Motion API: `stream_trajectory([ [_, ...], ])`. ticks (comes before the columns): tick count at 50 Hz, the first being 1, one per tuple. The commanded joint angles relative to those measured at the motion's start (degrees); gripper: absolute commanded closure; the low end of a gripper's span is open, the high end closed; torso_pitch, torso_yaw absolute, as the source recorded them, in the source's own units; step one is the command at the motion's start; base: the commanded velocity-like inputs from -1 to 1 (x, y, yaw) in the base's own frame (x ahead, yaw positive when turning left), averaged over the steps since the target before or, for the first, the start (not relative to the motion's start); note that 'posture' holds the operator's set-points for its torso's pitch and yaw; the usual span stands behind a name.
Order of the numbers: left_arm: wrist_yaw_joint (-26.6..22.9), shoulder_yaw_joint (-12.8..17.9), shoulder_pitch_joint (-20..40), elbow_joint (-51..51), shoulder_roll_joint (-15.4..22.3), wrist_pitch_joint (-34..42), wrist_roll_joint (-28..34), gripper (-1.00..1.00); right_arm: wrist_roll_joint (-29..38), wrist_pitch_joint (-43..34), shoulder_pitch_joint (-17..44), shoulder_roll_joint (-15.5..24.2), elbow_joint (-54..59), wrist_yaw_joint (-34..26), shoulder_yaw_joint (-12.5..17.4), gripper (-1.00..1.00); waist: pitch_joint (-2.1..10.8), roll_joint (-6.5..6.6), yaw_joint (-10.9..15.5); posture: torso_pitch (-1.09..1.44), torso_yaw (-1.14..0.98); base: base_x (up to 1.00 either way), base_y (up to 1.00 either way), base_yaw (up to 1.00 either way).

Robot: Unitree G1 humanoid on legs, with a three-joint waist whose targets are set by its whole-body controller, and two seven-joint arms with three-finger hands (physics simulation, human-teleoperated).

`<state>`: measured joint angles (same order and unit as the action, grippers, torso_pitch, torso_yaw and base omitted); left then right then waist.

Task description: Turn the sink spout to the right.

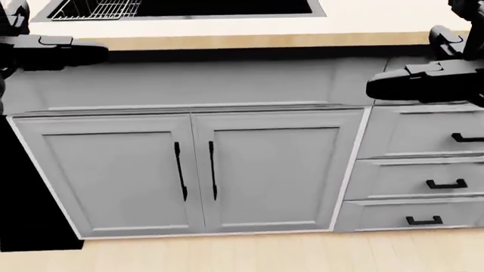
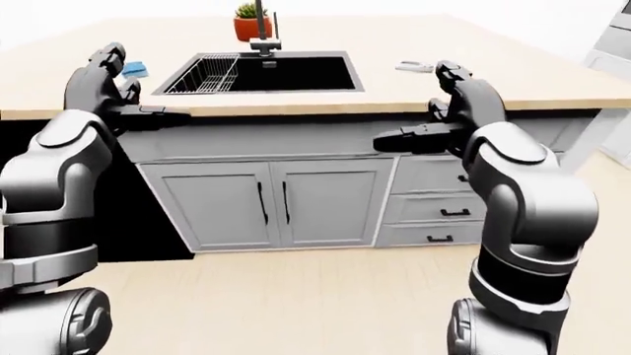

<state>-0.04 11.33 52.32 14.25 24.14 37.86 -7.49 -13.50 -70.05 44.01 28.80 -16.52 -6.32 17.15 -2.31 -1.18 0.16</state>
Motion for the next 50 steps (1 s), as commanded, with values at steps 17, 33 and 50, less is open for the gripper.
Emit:
stream_trajectory([
  [17,0.47,1.45,2.63,-1.72,1.94,-1.03,0.06,-1.0,0.88,0.83,3.29,0.42,-1.72,-1.16,-0.95,-1.0,0.85,1.95,0.43,0.0,0.0,0.23,0.0,0.0],
  [33,0.55,1.98,5.19,0.36,3.7,-0.52,-0.32,-1.0,1.96,-1.09,5.24,0.9,-2.31,-1.9,-1.0,-1.0,1.38,2.37,-0.25,0.0,0.0,0.21,0.0,0.0],
  [50,0.81,2.87,6.85,1.76,6.4,0.11,-1.82,-1.0,2.76,-1.95,6.27,0.99,-2.39,-2.34,-1.19,-1.0,1.9,-1.1,0.29,0.0,0.0,0.14,0.0,0.0],
])
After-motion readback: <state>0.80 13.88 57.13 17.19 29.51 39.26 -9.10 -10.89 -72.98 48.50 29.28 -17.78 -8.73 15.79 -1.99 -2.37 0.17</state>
